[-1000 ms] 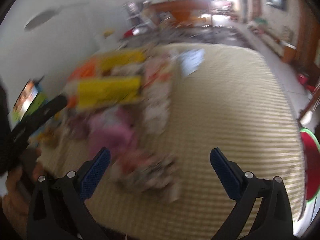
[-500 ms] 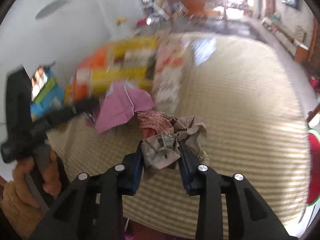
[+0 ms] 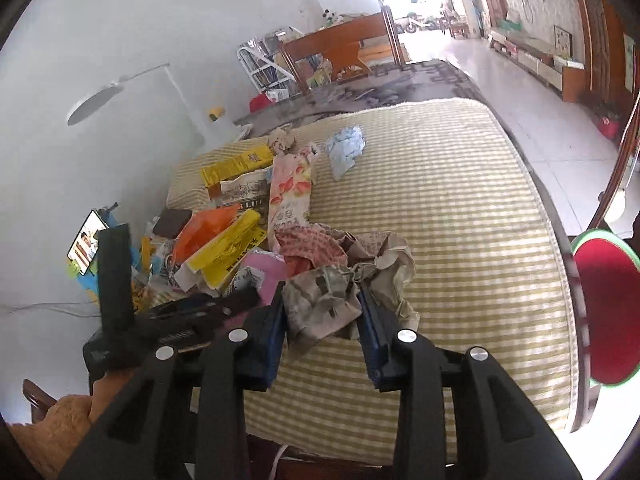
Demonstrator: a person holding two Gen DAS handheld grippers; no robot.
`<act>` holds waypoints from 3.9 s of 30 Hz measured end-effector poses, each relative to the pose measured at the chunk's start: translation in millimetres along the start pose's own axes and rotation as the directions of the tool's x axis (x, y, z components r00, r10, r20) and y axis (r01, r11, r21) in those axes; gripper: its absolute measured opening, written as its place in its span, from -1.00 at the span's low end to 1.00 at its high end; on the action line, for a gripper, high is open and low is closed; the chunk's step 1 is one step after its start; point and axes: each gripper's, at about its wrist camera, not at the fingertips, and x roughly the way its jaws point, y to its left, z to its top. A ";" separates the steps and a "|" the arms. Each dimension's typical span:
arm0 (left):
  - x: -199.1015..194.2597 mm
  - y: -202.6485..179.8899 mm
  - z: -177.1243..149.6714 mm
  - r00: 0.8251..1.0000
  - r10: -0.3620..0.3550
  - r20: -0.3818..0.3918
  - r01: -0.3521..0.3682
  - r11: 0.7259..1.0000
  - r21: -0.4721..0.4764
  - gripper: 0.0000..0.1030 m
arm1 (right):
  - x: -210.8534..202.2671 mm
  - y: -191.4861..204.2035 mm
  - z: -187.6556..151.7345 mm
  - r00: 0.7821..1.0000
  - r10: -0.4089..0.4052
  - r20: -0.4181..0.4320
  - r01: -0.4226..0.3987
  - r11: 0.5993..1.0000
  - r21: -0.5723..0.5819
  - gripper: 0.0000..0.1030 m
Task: Collect trash
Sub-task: 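Grasp a crumpled grey cloth-like wrapper with the right tool while the left tool grasps a pink-and-white wrapper, then carry both wrappers to the red bucket and open both tools over it, then grasp a silver-blue chip bag with the left tool while the right tool grasps an orange wrapper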
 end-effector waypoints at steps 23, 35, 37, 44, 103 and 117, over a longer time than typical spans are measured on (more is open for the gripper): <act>-11.0 -155.6 5.2 0.957 -0.288 -0.027 0.282 0.906 0.317 -0.53 | -107.1 -139.8 -10.1 0.937 -0.290 0.195 0.233 0.935 0.268 -0.30; 92.4 -307.1 11.5 0.902 -0.345 -0.260 0.431 0.757 0.491 -0.52 | -145.1 -255.6 -55.7 0.843 -0.521 0.132 0.399 0.772 0.495 -0.30; 98.7 -314.6 5.9 0.904 -0.327 -0.275 0.426 0.750 0.506 -0.51 | -144.0 -262.8 -56.0 0.840 -0.527 0.128 0.404 0.765 0.501 -0.28; 99.4 -313.8 6.8 0.928 -0.293 -0.228 0.371 0.767 0.523 0.32 | -135.9 -279.2 -57.7 0.828 -0.546 0.127 0.416 0.751 0.512 0.32; -66.2 155.4 18.4 0.990 0.119 0.079 -0.091 0.952 -0.292 -0.48 | 109.6 94.6 46.9 0.994 0.085 -0.070 -0.081 0.995 0.063 0.45; -62.8 152.3 18.3 0.989 0.122 0.086 -0.094 0.958 -0.272 -0.48 | 191.8 129.2 73.2 0.980 0.118 -0.158 -0.100 0.988 0.117 -0.39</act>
